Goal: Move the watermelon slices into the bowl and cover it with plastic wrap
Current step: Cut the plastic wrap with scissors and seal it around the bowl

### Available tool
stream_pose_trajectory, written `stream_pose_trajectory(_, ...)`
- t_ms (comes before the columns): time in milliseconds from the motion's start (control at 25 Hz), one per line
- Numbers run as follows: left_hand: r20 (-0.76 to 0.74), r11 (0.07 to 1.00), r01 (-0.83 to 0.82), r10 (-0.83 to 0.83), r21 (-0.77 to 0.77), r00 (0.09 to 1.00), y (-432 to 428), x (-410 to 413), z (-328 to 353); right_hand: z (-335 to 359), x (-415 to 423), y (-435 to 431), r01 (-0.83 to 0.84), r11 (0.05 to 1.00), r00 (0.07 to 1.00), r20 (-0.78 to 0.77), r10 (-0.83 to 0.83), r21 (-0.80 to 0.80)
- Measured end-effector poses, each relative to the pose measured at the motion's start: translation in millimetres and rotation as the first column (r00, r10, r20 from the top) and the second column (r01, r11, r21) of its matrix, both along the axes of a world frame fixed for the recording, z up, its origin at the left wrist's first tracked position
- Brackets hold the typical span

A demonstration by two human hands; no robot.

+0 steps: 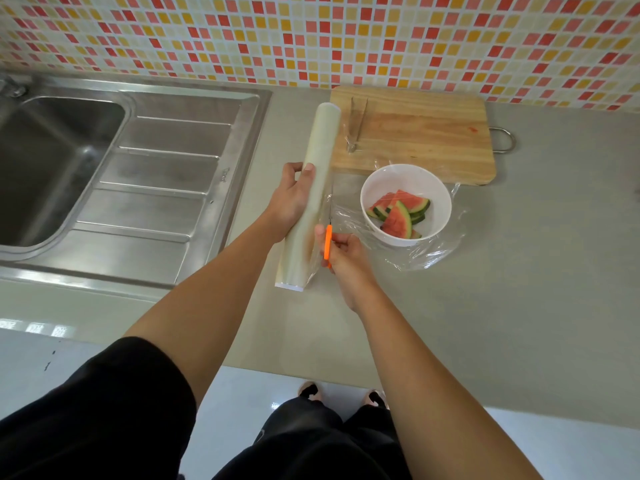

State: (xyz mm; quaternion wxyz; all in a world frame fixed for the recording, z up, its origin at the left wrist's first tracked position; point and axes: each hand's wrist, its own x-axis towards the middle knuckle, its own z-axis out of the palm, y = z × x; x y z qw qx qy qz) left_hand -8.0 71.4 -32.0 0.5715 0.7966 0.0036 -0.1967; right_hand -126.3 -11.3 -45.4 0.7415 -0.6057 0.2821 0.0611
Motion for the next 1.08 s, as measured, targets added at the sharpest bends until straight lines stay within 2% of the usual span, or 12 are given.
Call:
stream_pose_trajectory(240,-0.016,1.000,0.005,-0.005,0.009,1.000,2,0,0,-3,2,-2,0.021,1.000,1.000,0.012,-0.021,-0.004)
stream_pose_trajectory(440,-0.033,1.000,0.007,-0.006,0.008,0.999,5,-1,-2,1,11,-5,-0.040,0.997,0.999,0.022,0.041,-0.060)
stream_pose_trajectory(840,-0.037,0.999,-0.009,0.008,-0.033,0.999,6,-4,-3,-7,21,-5,0.023,0.998,1.000,0.003,-0.023,-0.054)
stream_pose_trajectory(1080,-0.051,0.998,-0.006,0.003,-0.063,0.999,11,-4,-5,-6,30,-6,-0.027,0.993,0.999,0.041,0.032,-0.114)
